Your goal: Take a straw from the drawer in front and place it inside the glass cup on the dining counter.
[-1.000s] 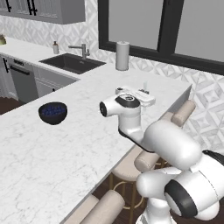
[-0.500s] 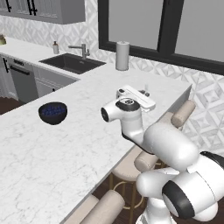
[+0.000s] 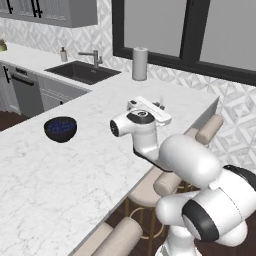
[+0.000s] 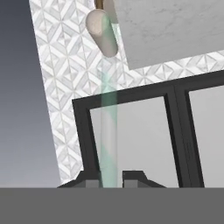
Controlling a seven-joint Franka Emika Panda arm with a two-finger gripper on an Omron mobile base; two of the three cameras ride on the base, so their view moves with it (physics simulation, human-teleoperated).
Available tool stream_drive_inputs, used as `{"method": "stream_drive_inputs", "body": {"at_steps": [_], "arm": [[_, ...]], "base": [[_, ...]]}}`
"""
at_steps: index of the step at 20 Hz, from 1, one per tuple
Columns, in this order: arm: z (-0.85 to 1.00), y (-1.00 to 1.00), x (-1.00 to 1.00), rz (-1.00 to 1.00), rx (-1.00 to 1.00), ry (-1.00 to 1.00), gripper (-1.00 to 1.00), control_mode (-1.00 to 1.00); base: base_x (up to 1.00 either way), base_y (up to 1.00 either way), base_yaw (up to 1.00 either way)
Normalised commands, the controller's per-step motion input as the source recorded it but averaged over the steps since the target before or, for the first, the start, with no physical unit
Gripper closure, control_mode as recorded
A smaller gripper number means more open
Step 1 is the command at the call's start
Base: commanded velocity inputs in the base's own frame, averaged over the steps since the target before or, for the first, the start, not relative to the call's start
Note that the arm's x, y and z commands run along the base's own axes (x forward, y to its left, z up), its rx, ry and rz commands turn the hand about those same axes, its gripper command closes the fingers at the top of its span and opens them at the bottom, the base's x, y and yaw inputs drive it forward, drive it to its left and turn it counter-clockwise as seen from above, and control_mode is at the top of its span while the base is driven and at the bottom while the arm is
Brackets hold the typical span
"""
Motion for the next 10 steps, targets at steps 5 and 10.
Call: {"method": "stream_drive_inputs", "body": {"at_steps": [5, 10], "arm": [[-0.38, 0.03, 0.42, -0.01, 0.0, 0.0, 1.0, -1.0], [-0.39, 0.07, 0.27, 0.0, -0.03, 0.01, 1.0, -1.0]], "base": [[0.0, 0.0, 0.0], [0.0, 0.0, 0.0]]}}
